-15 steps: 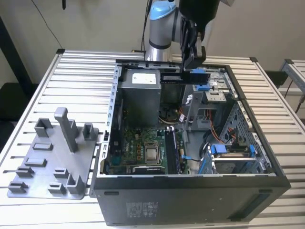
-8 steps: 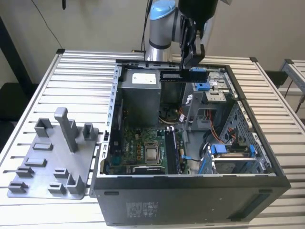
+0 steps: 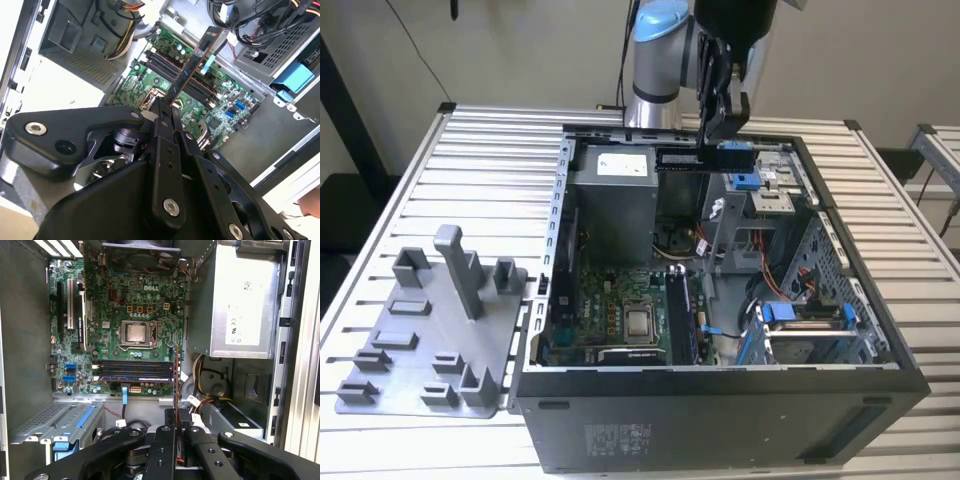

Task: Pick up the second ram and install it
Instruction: 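Insert the second ram into the second slot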

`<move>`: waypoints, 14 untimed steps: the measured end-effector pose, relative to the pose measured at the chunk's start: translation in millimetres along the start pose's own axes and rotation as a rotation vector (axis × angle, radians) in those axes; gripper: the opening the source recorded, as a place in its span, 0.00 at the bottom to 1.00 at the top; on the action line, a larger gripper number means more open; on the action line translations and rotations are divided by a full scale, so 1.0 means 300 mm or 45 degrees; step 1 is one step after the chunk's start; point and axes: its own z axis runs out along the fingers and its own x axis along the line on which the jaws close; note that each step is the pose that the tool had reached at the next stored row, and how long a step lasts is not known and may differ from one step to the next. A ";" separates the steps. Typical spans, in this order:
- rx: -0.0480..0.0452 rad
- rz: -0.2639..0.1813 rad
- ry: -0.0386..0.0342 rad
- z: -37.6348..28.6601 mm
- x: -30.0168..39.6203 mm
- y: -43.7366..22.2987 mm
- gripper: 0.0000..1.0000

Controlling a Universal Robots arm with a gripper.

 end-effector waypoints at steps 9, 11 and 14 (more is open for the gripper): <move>0.004 0.058 0.0012 0.000 0.000 0.000 0.14; 0.006 0.086 0.0017 0.001 0.000 0.000 0.14; 0.010 0.129 0.0027 0.001 0.000 0.000 0.14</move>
